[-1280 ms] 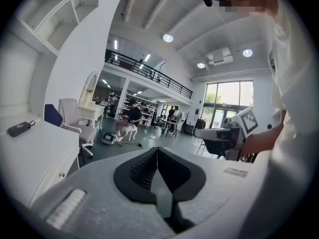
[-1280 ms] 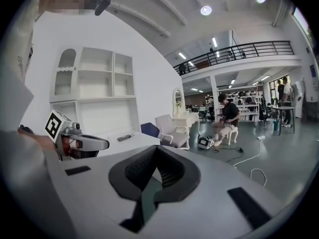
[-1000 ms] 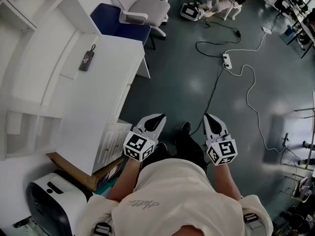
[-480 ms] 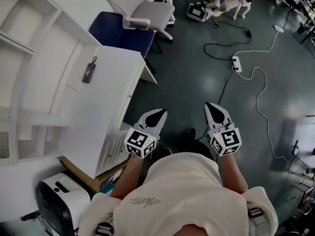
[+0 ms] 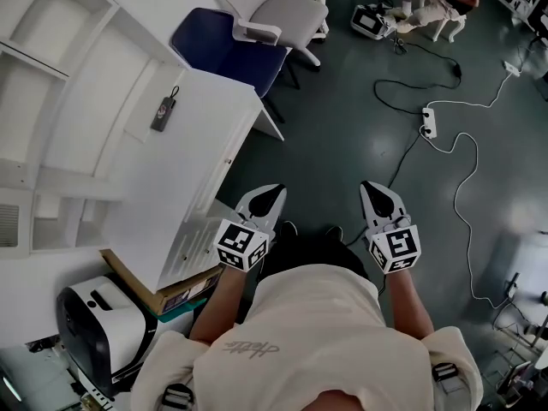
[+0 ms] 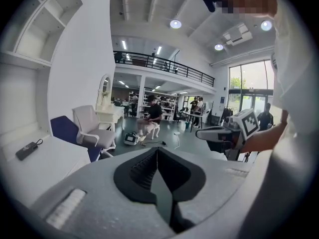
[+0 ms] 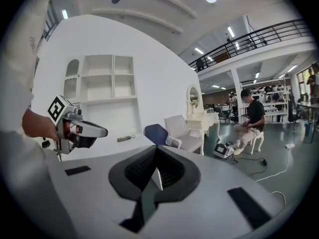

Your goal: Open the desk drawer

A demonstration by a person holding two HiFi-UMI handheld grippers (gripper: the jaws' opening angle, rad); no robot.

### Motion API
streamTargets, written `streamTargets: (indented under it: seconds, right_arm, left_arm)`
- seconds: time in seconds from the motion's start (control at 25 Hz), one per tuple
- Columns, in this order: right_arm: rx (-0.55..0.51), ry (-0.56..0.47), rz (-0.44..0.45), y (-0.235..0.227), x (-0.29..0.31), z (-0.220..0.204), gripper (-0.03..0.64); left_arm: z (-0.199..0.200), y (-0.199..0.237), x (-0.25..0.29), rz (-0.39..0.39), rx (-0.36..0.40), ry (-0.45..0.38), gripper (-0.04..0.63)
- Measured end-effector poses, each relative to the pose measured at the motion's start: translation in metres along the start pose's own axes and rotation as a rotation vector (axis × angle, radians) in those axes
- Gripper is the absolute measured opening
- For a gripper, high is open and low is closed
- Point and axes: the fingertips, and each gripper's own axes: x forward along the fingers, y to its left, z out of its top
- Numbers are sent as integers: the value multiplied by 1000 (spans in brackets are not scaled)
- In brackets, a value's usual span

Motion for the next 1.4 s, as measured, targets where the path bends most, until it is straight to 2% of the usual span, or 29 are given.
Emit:
streamTargets:
  seconds: [0.16,0.36,0.6,0.76,1.04,1.2,1.4]
  right_arm:
    - [40,6,7,-8,7,-12,2]
    - [73,30,-13,-11,4,-25,2]
    - [74,48,-95,-41,-7,-25,2]
    - [56,79,-105,-56,0,-21,2]
    - [34,90,-68,-59,59,0,2]
    - [-44,91,-9,-57,108,30,2]
    - [-103,48,13,-61,169,77,3]
  left_arm:
    - [2,6,12,15,13,19,15]
    - [2,2,35,-40,42,50,15]
    - [13,-3,71,-103,43,20,15]
    - [21,4,89,-113,20,-1,15]
    - [18,60,101,-51,-42,-5,15]
    - [29,101,107,-2,-49,-19,15]
    - [46,157,107,43,-50,-55,15]
